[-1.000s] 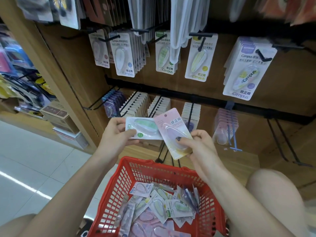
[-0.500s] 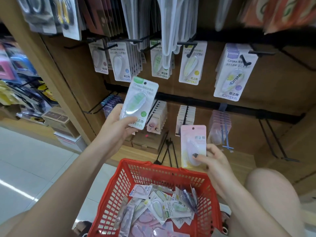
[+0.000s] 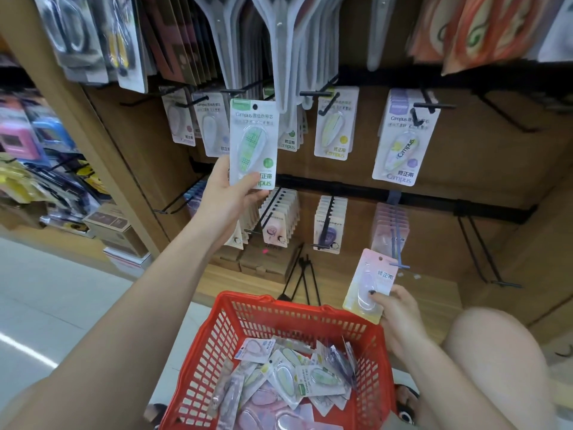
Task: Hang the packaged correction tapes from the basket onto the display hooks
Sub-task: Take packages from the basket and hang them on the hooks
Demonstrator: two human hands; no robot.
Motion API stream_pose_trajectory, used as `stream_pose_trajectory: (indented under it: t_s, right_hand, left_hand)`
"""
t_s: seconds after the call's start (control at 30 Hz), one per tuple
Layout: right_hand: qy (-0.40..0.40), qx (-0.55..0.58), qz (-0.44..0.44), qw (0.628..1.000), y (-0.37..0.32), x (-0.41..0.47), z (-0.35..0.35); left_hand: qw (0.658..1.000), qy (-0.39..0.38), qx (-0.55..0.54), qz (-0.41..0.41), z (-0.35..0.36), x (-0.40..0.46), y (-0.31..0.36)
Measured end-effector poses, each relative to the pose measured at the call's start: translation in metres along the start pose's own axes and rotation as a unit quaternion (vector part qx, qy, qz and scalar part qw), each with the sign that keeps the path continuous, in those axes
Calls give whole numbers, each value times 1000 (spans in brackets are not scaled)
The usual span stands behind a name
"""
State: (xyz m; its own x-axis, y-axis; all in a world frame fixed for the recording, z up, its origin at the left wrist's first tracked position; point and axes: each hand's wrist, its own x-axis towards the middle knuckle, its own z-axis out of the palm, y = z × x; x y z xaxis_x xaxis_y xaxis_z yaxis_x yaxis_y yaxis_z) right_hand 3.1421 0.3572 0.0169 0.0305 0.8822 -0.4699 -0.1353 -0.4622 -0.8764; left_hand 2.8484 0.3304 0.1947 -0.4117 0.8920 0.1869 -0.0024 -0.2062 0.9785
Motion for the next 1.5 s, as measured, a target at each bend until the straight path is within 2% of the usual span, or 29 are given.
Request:
stream_pose_trajectory:
  t_s: [0.2, 0.57, 0.97, 1.5]
  right_hand:
    - [12, -19, -25, 999, -5, 5, -2]
    - [40, -12, -32, 999, -8, 16, -4]
    - [89, -24, -80, 992, 1, 15, -8]
    - [79, -15, -88, 993, 7, 13, -7]
  left_hand:
    - [999, 44, 6, -4, -3, -3, -7]
    - [996, 76, -10, -34, 3, 3, -10]
    - [994, 91, 58, -9, 10, 7, -7]
    - [991, 126, 52, 8, 18, 4, -6]
